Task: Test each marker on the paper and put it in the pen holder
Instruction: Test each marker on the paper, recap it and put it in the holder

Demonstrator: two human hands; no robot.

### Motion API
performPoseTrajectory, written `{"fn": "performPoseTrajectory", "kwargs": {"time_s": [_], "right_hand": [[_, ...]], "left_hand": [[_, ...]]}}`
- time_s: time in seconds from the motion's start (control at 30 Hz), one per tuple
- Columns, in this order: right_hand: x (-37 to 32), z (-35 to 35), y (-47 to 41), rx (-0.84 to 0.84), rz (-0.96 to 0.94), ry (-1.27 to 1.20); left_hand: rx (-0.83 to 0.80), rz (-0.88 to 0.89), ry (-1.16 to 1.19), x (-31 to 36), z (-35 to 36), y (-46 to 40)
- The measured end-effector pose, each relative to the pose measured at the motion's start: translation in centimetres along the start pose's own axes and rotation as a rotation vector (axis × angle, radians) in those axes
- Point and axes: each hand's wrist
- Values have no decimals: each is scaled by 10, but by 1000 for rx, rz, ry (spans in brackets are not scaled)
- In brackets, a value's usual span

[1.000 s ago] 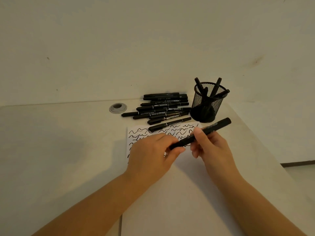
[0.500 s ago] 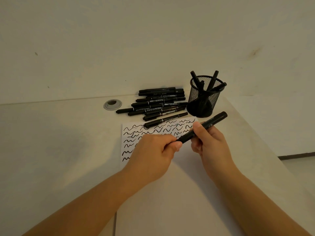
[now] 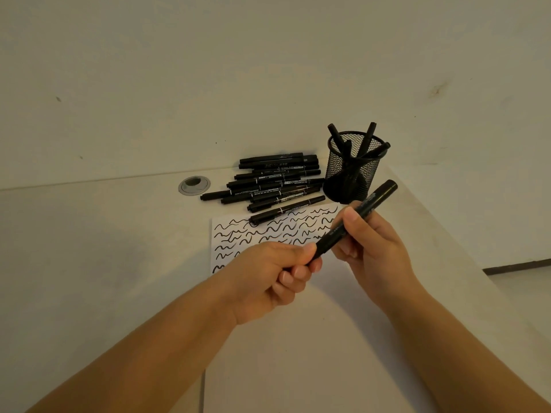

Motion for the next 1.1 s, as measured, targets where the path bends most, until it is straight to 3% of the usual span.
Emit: {"fn": "performPoseTrajectory", "kwargs": {"time_s": [0.1, 0.23, 0.33, 0.4, 0.47, 0.63, 0.97, 1.1], "right_hand": [[1, -1, 1, 55, 11, 15], [4, 6, 2, 185, 99, 150], [5, 8, 3, 230, 148, 117], [4, 8, 3, 243, 169, 110], [3, 6, 4, 248, 174, 91], [2, 3, 2, 219, 113, 70], [-4, -3, 3, -52, -5, -8], [-5, -2, 2, -104, 22, -40]], "left_hand": [[158, 120, -200, -5, 7, -2], [604, 560, -1067, -11, 5, -5], [717, 662, -1547, -14, 4, -3], [750, 718, -1670, -15, 6, -3], [710, 682, -1552, -14, 10, -4], [556, 526, -991, -17, 11, -11], [31, -86, 153, -6, 13, 7], [-2, -176, 277, -1, 13, 15]]}}
Point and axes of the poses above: each hand's wrist, its own y-axis away from the middle knuckle, its own z-axis out of the palm, x = y × z, and after that the axes turned 1 degree about -y, right-handed
